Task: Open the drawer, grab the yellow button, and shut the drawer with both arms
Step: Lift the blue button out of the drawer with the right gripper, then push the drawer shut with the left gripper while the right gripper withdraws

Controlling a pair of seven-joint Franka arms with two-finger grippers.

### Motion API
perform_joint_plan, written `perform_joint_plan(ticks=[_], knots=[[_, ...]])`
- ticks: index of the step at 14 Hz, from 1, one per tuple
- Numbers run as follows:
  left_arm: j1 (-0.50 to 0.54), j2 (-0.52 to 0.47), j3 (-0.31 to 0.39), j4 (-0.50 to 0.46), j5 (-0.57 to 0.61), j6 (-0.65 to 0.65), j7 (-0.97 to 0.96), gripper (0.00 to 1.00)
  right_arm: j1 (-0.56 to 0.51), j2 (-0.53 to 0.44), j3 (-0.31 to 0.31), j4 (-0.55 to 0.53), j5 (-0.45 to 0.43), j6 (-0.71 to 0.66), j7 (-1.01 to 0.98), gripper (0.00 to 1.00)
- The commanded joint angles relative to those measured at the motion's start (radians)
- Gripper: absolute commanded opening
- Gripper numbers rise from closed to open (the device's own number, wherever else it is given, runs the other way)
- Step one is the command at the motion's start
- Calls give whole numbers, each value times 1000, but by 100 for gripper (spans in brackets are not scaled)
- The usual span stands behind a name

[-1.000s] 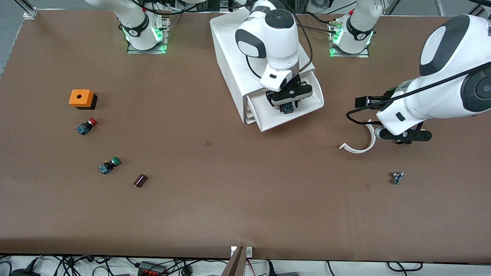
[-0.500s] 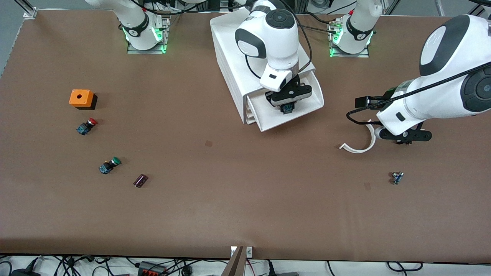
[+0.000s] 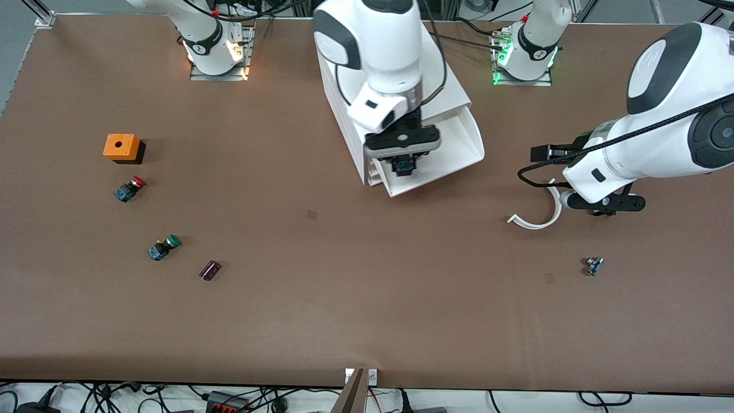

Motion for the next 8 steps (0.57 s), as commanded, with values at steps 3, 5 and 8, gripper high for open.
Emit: perform_joint_plan(ticks=[3, 5, 8], knots=[[-7, 11, -33, -29, 8, 118, -169, 100, -106, -19, -5, -117, -22, -118, -156, 0], [-9, 11, -48, -99, 10, 243, -222, 100, -179, -19, -2, -179, -9, -93, -177, 0], [-8, 10, -102, -219, 21, 447, -359, 100, -273, -26, 3, -255, 29, -93, -331, 0]])
